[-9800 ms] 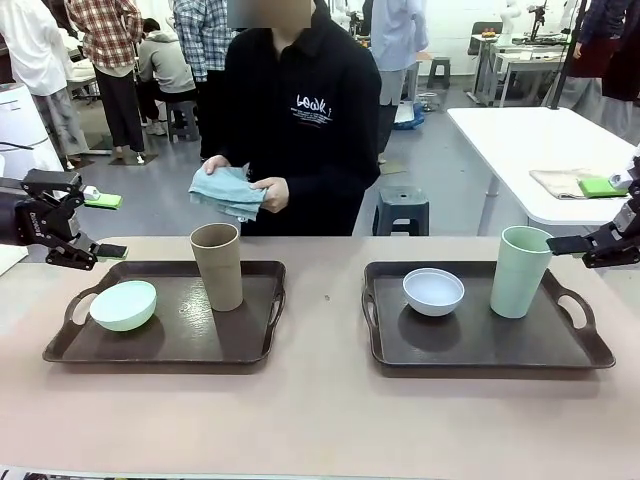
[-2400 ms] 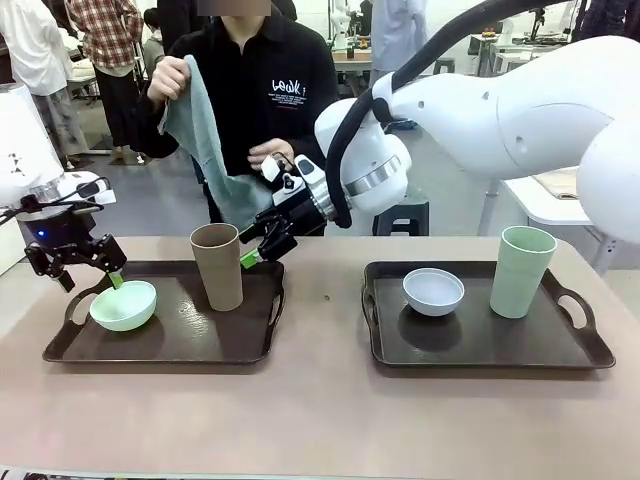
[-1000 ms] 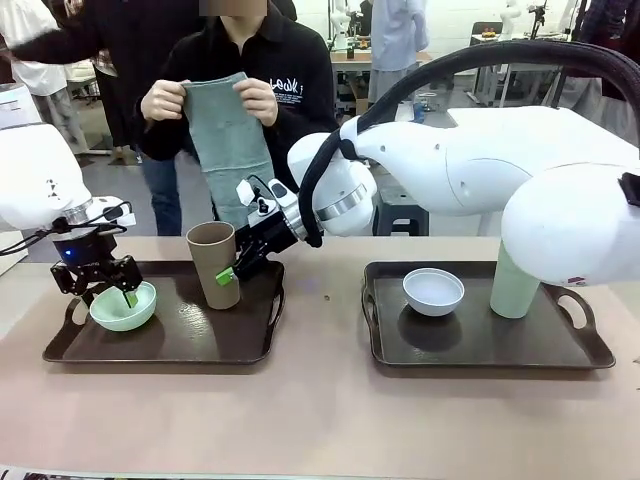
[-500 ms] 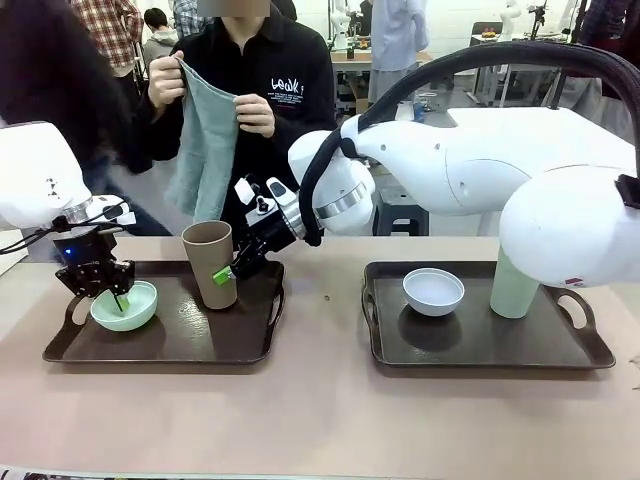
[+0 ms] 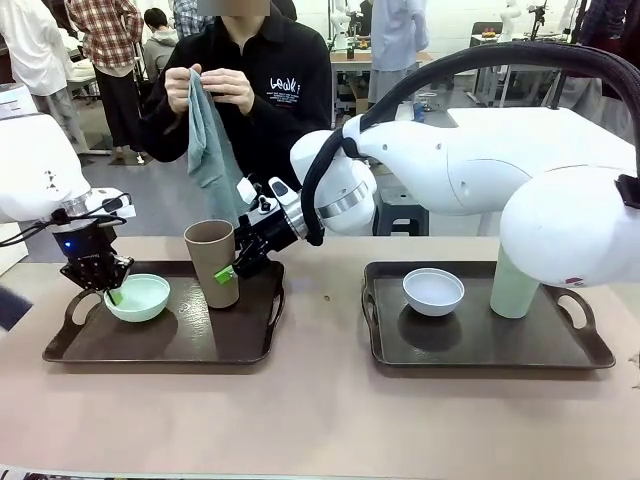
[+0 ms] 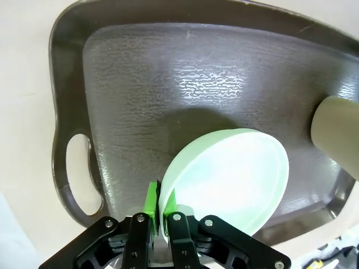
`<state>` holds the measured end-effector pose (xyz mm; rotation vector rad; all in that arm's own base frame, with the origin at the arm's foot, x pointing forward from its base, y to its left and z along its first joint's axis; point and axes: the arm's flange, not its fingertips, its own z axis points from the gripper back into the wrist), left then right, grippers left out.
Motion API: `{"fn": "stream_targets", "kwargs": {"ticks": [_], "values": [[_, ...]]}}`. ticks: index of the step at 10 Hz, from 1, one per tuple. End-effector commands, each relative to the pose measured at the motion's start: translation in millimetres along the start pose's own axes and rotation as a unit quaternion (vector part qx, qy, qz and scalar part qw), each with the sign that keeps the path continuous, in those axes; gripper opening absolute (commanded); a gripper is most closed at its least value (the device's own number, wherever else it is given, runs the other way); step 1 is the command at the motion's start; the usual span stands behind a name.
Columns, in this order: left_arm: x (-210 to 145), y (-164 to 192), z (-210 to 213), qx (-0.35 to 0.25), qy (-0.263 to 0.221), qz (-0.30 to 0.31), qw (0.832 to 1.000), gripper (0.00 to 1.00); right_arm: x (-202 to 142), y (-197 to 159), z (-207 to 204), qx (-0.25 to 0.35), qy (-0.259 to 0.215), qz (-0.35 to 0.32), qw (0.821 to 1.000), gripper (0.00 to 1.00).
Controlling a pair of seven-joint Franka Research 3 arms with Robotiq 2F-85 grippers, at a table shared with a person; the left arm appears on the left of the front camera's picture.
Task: Set up a tray with a mat and arrange the tableware.
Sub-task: Pick up the Picnic Bowl and Reusable plastic cup from the Handle tray in front of the human's position and hold them in the air.
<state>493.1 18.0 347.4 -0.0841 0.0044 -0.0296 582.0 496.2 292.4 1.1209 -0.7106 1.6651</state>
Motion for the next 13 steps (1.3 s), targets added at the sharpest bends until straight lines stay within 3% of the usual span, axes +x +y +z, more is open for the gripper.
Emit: {"fn": "stream_targets", "kwargs": {"ticks": [1, 2, 4, 6, 8, 13], "values": [[1, -6, -2, 0.011, 0.007, 0.002, 1.0, 0.0, 3, 2, 8, -0.006, -0.011, 0.011, 1.0, 0.0], [1, -8, -1, 0.018, 0.005, 0.0, 1.0, 0.0, 2, 3, 10, -0.015, -0.013, 0.004, 1.0, 0.24], [-2, -11, 7, 0.016, 0.011, 0.003, 1.0, 0.0, 22, 20, 18, -0.022, -0.026, 0.002, 0.999, 0.24], [-13, -19, 34, 0.008, -0.002, -0.011, 1.0, 0.0, 68, 60, 39, -0.041, -0.019, 0.024, 0.999, 0.24], [-30, -25, 77, -0.001, -0.029, -0.008, 1.0, 0.0, 105, 101, 66, -0.062, 0.001, 0.049, 0.997, 0.24], [-92, -49, 175, 0.005, -0.123, -0.013, 0.992, 0.0, 141, 158, 84, -0.074, 0.021, 0.077, 0.994, 0.24]]}}
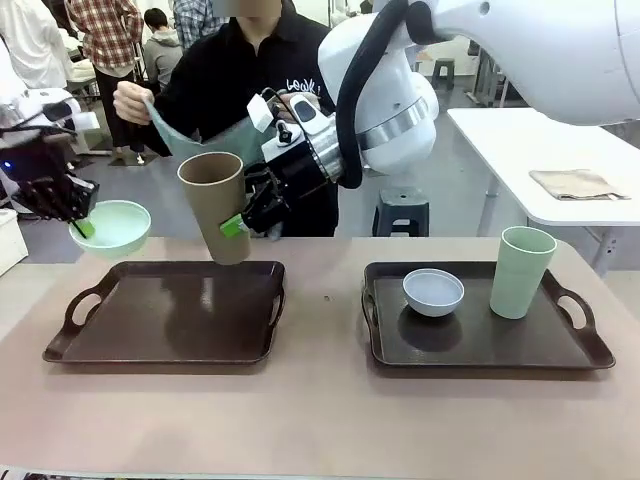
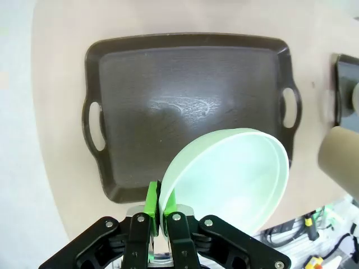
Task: Set up a tray with a mat and arrange the tableware.
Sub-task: Pick up the Picnic Bowl and Reusable plastic cup from the Handle tray in front of the human's position and hold them in the air, then place the Picnic Bowl and Reusable plastic cup back onto the Handle tray in front of the human's position.
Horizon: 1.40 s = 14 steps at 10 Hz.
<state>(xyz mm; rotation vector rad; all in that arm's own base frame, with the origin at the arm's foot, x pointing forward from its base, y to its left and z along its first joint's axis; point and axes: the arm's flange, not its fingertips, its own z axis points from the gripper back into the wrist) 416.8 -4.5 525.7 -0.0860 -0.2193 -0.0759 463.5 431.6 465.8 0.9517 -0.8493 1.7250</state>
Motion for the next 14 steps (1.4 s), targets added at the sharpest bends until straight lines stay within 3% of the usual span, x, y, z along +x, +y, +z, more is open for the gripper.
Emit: {"fn": "stream_targets", "kwargs": {"ticks": [1, 2, 3, 14], "values": [[-20, -13, 15, 0.001, -0.031, 0.031, 0.999, 0.0, 2, 21, 3, -0.014, -0.011, 0.02, 1.0, 0.24], [-21, -12, 21, 0.001, -0.033, 0.044, 0.998, 0.0, 7, 23, 1, -0.015, -0.016, 0.028, 0.999, 0.24], [-9, -5, 16, 0.001, -0.018, 0.007, 1.0, 0.0, 5, 8, 1, 0.0, 0.0, 0.007, 1.0, 0.24], [-9, -5, 16, 0.001, -0.018, 0.007, 1.0, 0.0, 5, 8, 1, 0.0, 0.0, 0.007, 1.0, 0.24]]}}
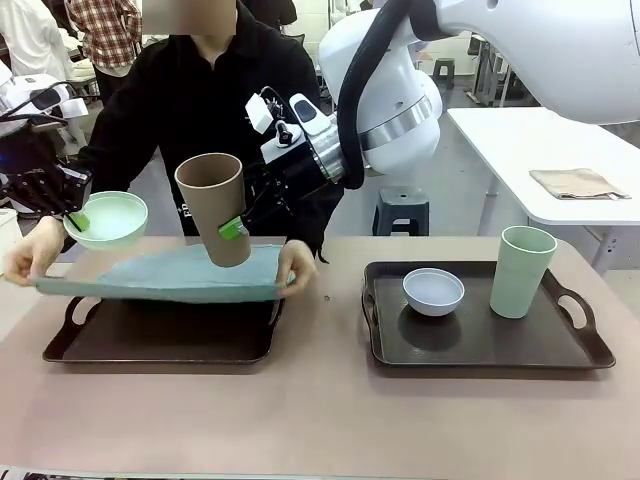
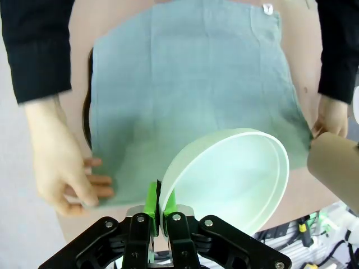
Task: Set up a tray with a mat and arrange the tableware.
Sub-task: Place the Picnic Bowl and Reusable plastic cup back onto the Handle tray in front of the human's position.
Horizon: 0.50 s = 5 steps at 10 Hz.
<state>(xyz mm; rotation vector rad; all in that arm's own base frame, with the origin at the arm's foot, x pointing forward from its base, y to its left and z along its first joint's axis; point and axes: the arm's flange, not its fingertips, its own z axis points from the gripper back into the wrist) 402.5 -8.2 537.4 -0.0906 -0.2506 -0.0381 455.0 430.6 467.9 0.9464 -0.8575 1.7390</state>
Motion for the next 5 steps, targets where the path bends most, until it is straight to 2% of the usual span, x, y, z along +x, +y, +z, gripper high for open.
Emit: {"fn": "stream_targets", "kwargs": {"ticks": [1, 5], "values": [[2.3, 0.9, 2.2, 0.0, -0.002, -0.011, 1.0, 0.0, 1.7, -0.4, 0.6, 0.0, 0.0, -0.001, 1.0, 0.24], [2.3, 0.9, 2.2, 0.0, -0.002, -0.011, 1.0, 0.0, 1.7, -0.4, 0.6, 0.0, 0.0, -0.001, 1.0, 0.24]]}}
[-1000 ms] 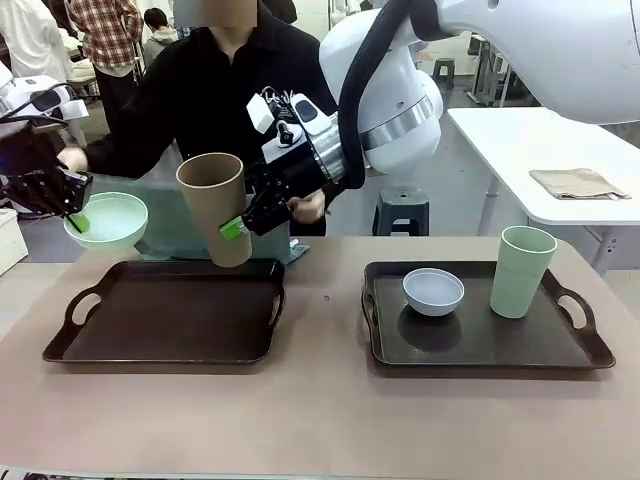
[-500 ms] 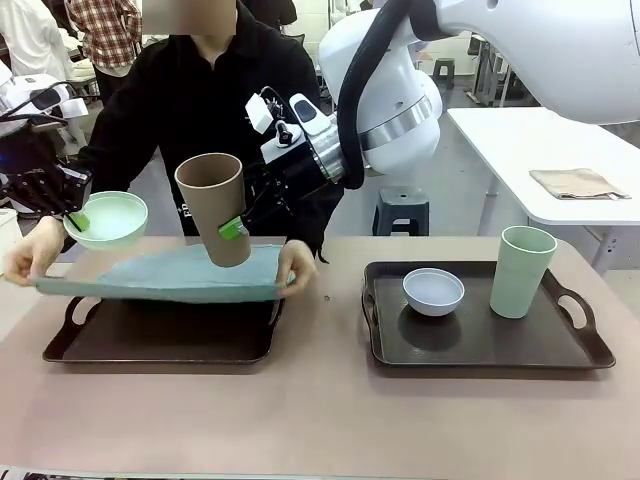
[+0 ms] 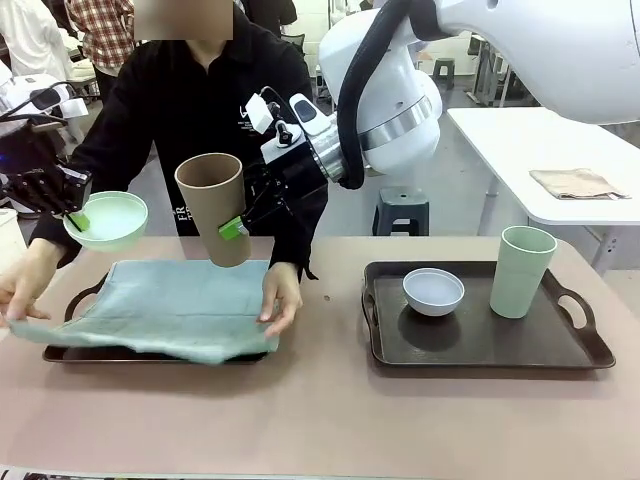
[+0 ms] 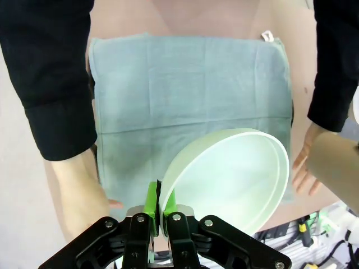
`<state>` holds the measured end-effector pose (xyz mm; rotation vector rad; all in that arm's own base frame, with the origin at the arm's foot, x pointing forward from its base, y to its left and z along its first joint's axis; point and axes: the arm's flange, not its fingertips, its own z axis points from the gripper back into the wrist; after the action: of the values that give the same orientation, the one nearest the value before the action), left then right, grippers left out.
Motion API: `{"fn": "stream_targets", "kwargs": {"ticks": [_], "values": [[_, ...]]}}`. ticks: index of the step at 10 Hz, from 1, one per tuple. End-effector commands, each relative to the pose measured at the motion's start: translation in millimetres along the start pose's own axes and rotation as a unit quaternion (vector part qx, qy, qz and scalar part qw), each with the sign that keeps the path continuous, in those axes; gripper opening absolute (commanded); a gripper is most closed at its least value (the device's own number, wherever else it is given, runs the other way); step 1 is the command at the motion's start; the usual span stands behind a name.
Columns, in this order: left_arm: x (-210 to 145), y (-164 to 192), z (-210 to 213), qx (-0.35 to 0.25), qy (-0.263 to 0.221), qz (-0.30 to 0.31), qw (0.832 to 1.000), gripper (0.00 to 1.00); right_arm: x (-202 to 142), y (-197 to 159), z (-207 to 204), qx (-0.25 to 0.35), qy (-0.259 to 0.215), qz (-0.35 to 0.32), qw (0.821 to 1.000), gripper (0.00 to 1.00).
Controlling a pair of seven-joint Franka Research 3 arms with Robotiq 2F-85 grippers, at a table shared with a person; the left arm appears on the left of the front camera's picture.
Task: Set up a tray with a mat and arrange the tableware.
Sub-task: Place the Picnic Bowl and Reusable plastic cup back onto the Handle tray in front of the human's position.
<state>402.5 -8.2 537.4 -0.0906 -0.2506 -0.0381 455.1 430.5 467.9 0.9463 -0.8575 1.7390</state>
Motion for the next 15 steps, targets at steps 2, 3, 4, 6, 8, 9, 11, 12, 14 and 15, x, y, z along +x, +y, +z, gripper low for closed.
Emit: {"fn": "stream_targets", "kwargs": {"ticks": [2, 3, 4, 6, 8, 9, 11, 12, 14, 15], "values": [[2.3, 0.9, 2.2, 0.0, -0.002, -0.011, 1.0, 0.0, 1.7, -0.4, 0.6, 0.0, 0.0, -0.001, 1.0, 0.24], [2.3, 0.9, 2.2, 0.0, -0.002, -0.011, 1.0, 0.0, 1.7, -0.4, 0.6, 0.0, 0.0, -0.001, 1.0, 0.24], [2.3, 0.9, 2.2, 0.0, -0.002, -0.011, 1.0, 0.0, 1.7, -0.4, 0.6, 0.0, 0.0, -0.001, 1.0, 0.24], [2.3, 0.9, 2.2, 0.0, -0.002, -0.011, 1.0, 0.0, 1.7, -0.4, 0.6, 0.0, 0.0, -0.001, 1.0, 0.24], [2.3, 0.9, 2.2, 0.0, -0.002, -0.011, 1.0, 0.0, 1.7, -0.4, 0.6, 0.0, 0.0, -0.001, 1.0, 0.24], [2.3, 0.9, 2.2, 0.0, -0.002, -0.011, 1.0, 0.0, 1.7, -0.4, 0.6, 0.0, 0.0, -0.001, 1.0, 0.24], [2.3, 0.9, 2.2, 0.0, -0.002, -0.011, 1.0, 0.0, 1.7, -0.4, 0.6, 0.0, 0.0, -0.001, 1.0, 0.24], [2.3, 0.9, 2.2, 0.0, -0.002, -0.011, 1.0, 0.0, 1.7, -0.4, 0.6, 0.0, 0.0, -0.001, 1.0, 0.24], [2.3, 0.9, 2.2, 0.0, -0.002, -0.011, 1.0, 0.0, 1.7, -0.4, 0.6, 0.0, 0.0, -0.001, 1.0, 0.24], [2.3, 0.9, 2.2, 0.0, -0.002, -0.011, 1.0, 0.0, 1.7, -0.4, 0.6, 0.0, 0.0, -0.001, 1.0, 0.24]]}}
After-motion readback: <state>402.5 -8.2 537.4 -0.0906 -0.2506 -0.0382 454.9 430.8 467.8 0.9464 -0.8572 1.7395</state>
